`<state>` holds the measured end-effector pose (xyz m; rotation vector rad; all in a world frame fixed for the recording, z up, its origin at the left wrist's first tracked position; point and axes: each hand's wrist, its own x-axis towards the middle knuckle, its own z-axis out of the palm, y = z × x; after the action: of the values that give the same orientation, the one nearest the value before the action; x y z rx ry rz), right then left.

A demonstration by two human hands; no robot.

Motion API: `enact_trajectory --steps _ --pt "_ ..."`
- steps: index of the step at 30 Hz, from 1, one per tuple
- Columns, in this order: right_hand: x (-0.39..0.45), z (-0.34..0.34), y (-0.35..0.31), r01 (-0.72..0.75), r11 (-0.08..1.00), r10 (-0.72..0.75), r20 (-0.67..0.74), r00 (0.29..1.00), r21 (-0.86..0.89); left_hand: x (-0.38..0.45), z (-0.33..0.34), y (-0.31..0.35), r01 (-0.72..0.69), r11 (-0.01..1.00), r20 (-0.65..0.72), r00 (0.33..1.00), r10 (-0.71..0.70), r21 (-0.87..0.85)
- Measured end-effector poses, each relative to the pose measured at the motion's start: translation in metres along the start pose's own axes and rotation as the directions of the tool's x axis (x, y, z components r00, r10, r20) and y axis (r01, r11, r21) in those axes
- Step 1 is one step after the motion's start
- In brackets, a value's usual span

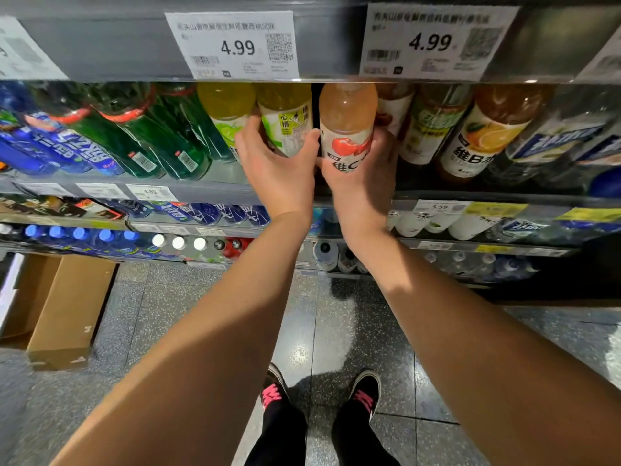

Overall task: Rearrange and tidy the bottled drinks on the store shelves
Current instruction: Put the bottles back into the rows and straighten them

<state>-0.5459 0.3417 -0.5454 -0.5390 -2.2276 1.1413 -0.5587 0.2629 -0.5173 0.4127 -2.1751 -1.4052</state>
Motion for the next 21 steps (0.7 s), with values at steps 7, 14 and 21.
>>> enact_trajectory --steps 7,14,21 --pt "0.0 -0.005 -0.003 -0.034 0.999 0.034 0.006 0.999 -0.01 -0.002 0.004 -0.007 0.003 0.999 0.037 0.999 -0.002 -0.038" --pt "-0.002 -0.033 0.005 0.001 1.0 -0.002 0.092 0.996 0.013 -0.005 0.004 -0.009 0.023 1.0 0.02 1.0 -0.023 -0.017" --pt "0.016 -0.078 0.032 -0.164 0.981 0.176 -0.117 0.977 0.105 -0.013 0.003 -0.005 0.051 0.998 -0.091 0.995 -0.048 0.031"
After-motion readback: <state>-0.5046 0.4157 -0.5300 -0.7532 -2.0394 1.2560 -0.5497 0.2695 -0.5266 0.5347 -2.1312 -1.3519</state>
